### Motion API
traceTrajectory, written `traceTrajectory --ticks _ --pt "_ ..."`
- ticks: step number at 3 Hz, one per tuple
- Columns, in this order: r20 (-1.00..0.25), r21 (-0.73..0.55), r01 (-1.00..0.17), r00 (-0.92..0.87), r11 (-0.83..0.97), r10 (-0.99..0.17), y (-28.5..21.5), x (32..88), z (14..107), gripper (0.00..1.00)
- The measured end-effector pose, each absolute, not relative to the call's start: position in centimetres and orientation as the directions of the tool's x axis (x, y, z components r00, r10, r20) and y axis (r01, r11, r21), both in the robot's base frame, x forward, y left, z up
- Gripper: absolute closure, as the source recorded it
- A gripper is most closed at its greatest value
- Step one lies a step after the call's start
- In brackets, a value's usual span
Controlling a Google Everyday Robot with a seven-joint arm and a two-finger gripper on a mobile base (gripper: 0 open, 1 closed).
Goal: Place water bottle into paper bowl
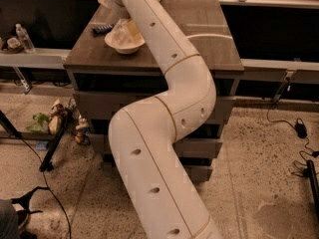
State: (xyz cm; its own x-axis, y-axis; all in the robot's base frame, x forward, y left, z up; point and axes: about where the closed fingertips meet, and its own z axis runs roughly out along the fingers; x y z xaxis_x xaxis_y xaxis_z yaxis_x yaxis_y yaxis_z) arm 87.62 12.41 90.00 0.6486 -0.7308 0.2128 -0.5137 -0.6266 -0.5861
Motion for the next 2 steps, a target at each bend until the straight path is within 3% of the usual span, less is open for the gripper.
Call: traceTrajectory --ticks 2 --pt "0.223 -0.596 -0.507 0.64 -0.622 -0.735 12.3 87.7 90.9 0.0"
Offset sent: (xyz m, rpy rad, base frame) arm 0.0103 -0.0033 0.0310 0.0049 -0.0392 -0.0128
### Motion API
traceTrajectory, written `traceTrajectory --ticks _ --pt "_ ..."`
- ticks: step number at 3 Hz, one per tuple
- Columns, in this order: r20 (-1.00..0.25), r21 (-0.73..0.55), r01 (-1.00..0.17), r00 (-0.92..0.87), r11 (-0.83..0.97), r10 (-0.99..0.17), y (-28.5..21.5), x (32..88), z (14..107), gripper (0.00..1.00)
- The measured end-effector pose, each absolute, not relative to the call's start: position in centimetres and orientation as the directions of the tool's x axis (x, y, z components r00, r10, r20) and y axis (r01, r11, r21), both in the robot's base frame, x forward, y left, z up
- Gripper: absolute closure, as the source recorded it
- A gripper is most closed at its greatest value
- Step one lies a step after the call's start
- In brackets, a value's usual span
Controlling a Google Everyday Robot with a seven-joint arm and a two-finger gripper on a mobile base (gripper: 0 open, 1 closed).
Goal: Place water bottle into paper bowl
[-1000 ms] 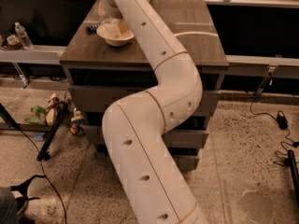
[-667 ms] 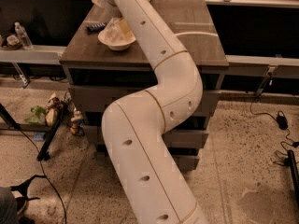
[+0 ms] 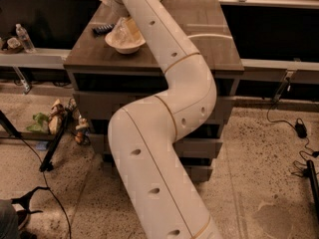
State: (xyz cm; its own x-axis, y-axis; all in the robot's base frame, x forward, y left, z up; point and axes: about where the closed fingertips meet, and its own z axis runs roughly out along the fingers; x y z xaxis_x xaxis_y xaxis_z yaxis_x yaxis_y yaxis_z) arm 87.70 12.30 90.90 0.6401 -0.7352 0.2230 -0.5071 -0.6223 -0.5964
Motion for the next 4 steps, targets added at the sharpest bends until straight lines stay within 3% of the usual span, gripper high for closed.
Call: traceTrajectory --ticks 2,4 --pt "0.26 -0.63 -0.503 0.582 -0.592 -0.771 10.3 87.8 94.5 0.0" --pt "0.309 -0.577 -0.672 0.346 -0.464 -0.886 -2.6 86.1 97.2 0.0"
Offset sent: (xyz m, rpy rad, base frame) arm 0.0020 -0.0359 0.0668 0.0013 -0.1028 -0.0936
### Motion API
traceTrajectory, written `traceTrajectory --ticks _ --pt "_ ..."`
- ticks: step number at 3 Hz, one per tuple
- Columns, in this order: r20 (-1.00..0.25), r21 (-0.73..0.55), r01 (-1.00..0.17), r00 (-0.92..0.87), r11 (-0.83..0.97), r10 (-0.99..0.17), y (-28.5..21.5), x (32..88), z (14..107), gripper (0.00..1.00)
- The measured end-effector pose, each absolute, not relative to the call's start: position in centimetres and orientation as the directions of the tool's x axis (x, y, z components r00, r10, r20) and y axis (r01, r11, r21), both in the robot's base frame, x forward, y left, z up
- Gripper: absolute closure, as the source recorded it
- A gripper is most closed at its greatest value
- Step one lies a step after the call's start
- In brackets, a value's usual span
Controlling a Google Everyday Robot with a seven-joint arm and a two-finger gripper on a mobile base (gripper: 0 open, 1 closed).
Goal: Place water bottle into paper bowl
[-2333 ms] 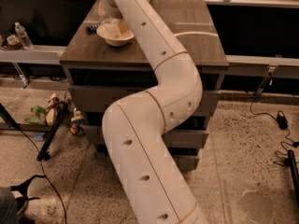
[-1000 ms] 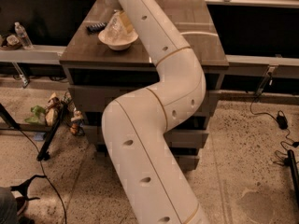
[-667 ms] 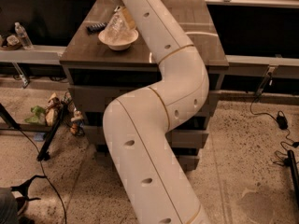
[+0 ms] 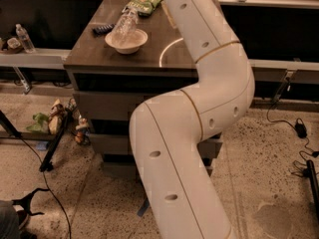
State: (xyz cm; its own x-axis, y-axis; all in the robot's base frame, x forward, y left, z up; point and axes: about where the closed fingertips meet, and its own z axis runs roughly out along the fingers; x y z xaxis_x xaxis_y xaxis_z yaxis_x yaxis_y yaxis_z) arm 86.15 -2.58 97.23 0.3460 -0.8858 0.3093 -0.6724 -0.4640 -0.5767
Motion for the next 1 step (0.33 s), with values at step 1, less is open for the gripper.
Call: traceTrajectory --ticks 1 --pt "0.309 -0.577 -0.672 0.346 -0.464 -0.886 -2.58 86.15 97.23 0.0"
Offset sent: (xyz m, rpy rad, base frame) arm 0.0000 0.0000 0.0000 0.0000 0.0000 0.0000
